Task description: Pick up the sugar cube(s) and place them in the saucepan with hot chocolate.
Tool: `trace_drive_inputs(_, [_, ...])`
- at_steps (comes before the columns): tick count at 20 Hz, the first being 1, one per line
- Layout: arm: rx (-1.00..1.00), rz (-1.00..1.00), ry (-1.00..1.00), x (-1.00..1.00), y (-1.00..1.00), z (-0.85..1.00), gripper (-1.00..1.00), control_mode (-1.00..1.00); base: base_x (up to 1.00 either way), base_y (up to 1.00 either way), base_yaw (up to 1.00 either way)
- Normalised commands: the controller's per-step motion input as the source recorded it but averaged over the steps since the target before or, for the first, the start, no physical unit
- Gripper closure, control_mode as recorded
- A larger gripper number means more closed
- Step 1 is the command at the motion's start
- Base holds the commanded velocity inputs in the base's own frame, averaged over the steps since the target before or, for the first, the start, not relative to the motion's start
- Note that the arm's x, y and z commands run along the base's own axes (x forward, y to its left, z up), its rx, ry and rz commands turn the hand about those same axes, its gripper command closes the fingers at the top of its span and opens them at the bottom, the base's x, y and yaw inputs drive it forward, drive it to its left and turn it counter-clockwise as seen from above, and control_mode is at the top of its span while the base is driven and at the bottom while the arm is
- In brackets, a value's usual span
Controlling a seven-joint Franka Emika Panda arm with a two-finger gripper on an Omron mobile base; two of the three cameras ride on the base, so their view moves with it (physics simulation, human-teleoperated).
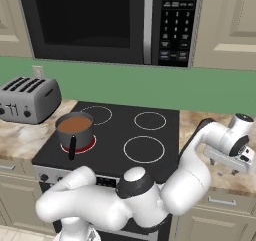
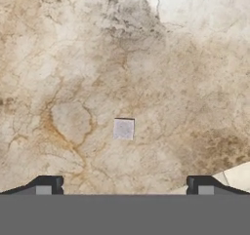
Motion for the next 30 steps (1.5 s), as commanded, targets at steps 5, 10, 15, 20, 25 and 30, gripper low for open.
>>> trace_drive_inputs(5, [0.00, 0.00, 0.00, 0.22, 0.00, -0.05, -1.00, -1.00, 0.00, 0.00, 0.00])
trace_drive_inputs(10, [0.00, 0.00, 0.00, 0.21, 0.00, -0.19, -1.00, -1.00, 0.00, 0.00, 0.00])
trace_drive_inputs(15, [0.00, 0.00, 0.00, 0.00, 0.00, -0.26, -1.00, -1.00, 0.00, 0.00, 0.00])
trace_drive_inputs(20, [0.00, 0.00, 0.00, 0.00, 0.00, -0.30, -1.00, -1.00, 0.00, 0.00, 0.00])
trace_drive_inputs(25, [0.00, 0.00, 0.00, 0.00, -0.01, -0.26, -1.00, -1.00, 0.00, 0.00, 0.00])
trace_drive_inputs(30, [0.00, 0.00, 0.00, -0.01, -0.14, -0.08, -1.00, -1.00, 0.00, 0.00, 0.00])
